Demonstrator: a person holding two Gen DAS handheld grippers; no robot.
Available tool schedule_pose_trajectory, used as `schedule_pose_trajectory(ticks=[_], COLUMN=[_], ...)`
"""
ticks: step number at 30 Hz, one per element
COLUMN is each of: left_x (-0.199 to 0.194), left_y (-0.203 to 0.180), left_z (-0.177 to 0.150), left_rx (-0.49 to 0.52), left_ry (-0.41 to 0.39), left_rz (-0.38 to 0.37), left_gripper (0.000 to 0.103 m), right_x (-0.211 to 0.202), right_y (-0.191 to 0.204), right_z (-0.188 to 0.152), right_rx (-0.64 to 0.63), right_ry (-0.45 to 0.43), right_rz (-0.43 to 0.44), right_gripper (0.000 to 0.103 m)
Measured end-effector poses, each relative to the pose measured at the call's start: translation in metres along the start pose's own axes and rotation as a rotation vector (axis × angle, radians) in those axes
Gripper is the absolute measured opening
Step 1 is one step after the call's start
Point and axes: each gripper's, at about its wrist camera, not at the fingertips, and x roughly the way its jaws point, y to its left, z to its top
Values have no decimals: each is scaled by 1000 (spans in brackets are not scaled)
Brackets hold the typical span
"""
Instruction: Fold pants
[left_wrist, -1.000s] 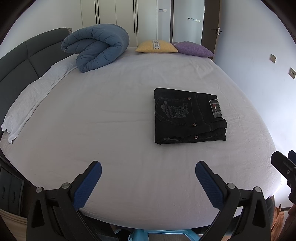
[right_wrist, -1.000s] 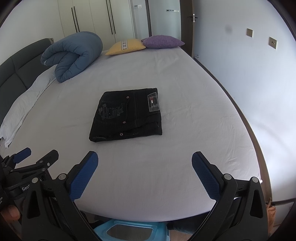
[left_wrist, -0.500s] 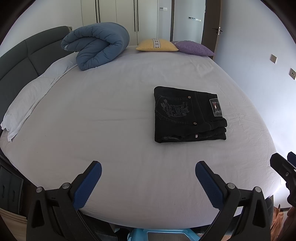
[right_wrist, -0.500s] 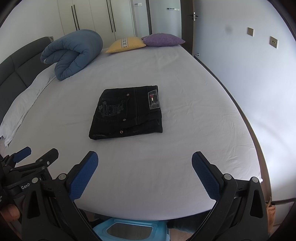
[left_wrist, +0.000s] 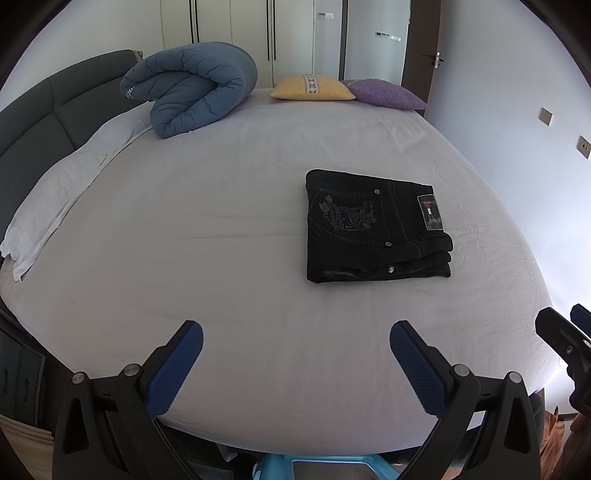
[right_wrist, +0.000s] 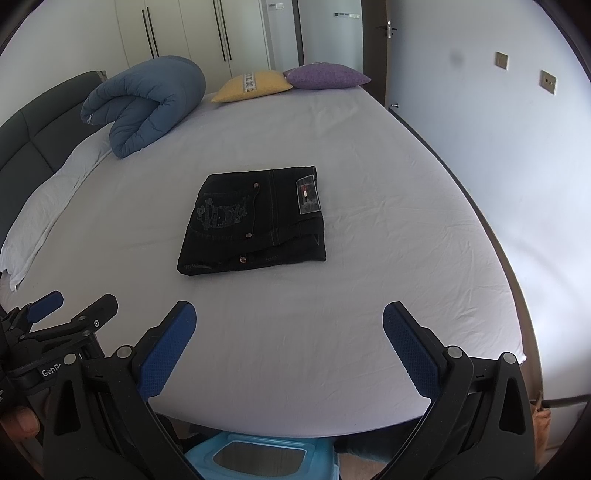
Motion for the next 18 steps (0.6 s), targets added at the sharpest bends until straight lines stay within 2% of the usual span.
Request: schedule_pose_trajectory(ticks=[18], left_x=[1], left_y=[-2], left_z=[0], left_rx=[15], left_ry=[-10], left_rz=[7], left_gripper=[103], right_x=[11], right_y=[-8], right_z=[-3], right_rx=[-1], right_ry=[19], right_rz=[3], right_gripper=[103])
